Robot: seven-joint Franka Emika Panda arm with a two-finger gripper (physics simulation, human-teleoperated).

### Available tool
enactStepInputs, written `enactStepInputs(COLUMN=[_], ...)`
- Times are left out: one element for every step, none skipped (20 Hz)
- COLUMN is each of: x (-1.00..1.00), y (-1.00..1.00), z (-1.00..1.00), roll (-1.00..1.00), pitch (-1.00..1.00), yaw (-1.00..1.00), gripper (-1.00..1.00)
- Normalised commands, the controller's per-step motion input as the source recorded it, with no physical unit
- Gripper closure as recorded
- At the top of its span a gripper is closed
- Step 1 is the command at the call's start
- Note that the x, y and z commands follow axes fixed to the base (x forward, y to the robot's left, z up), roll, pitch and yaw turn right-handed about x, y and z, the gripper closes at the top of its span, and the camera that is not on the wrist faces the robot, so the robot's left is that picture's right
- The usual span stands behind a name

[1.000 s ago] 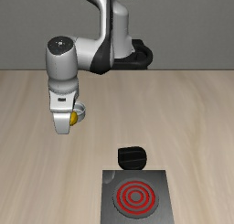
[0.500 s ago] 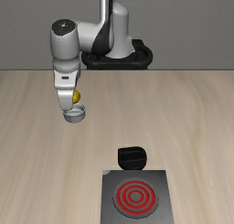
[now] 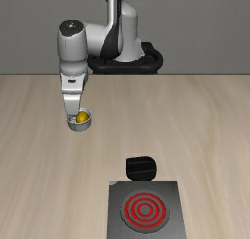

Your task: Pick up the lemon and place it on the ramekin with the stove turned on

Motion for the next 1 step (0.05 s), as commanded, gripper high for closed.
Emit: enactStepInputs(x=[0.0], y=[0.0], z=[0.0], roll=[0.0], pitch=[0.0], yaw=[0.0], gripper=[-1.0])
